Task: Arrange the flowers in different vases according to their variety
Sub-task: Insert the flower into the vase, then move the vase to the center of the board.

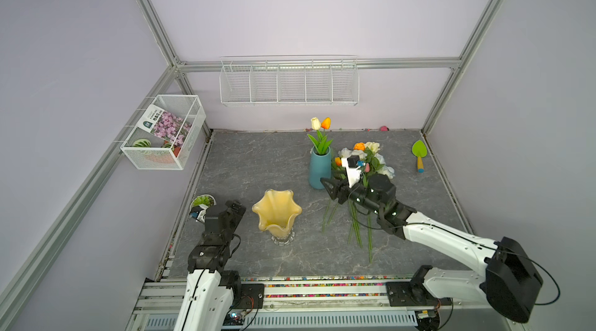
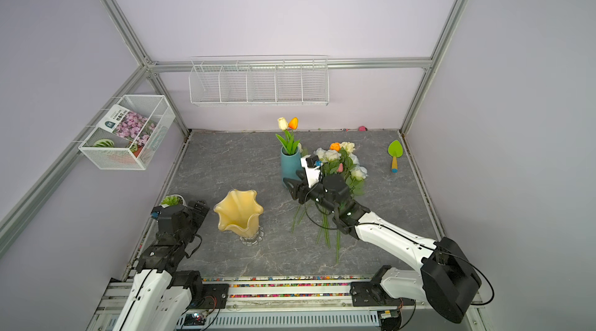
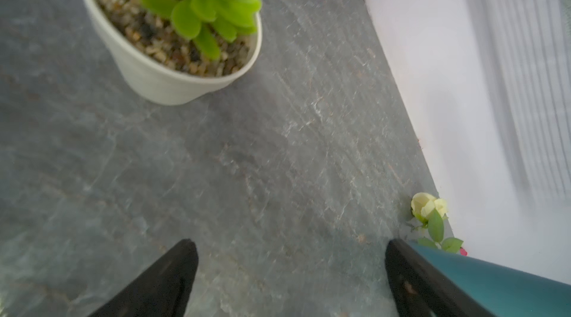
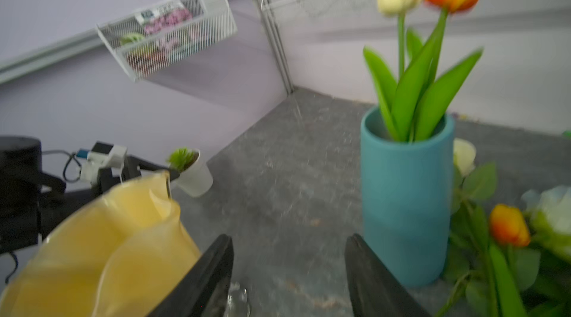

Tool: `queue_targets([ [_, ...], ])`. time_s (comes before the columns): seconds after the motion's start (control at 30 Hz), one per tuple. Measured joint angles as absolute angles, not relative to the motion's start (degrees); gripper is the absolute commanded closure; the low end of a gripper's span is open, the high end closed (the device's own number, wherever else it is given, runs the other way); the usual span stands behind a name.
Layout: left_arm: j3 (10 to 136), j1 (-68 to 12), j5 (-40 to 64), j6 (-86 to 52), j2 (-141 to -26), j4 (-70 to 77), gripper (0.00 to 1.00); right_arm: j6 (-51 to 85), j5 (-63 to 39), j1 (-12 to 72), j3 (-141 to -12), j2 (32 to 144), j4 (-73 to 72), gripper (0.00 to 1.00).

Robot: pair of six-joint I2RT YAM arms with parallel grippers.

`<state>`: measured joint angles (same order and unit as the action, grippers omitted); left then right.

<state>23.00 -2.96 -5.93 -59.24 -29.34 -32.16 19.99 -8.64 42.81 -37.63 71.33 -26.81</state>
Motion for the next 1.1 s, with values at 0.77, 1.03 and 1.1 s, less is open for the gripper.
queue_targets([
  [0.77,17.45,-4.58,9.50,-62.74,-39.16,-34.30,0.23,14.92,4.80,71.90,-32.42,105.12,-58.61,0.27],
  [1.03,17.45,-4.60,11.29,-62.04,-43.88,-28.18,0.23,14.87,16.67,72.95,-38.30,116.31,-66.35,0.24],
  [1.1,17.45,-4.62,11.42,-61.73,-44.64,-27.51,0.23,14.59,18.59,72.82,-40.49,117.14,-66.15,0.24],
])
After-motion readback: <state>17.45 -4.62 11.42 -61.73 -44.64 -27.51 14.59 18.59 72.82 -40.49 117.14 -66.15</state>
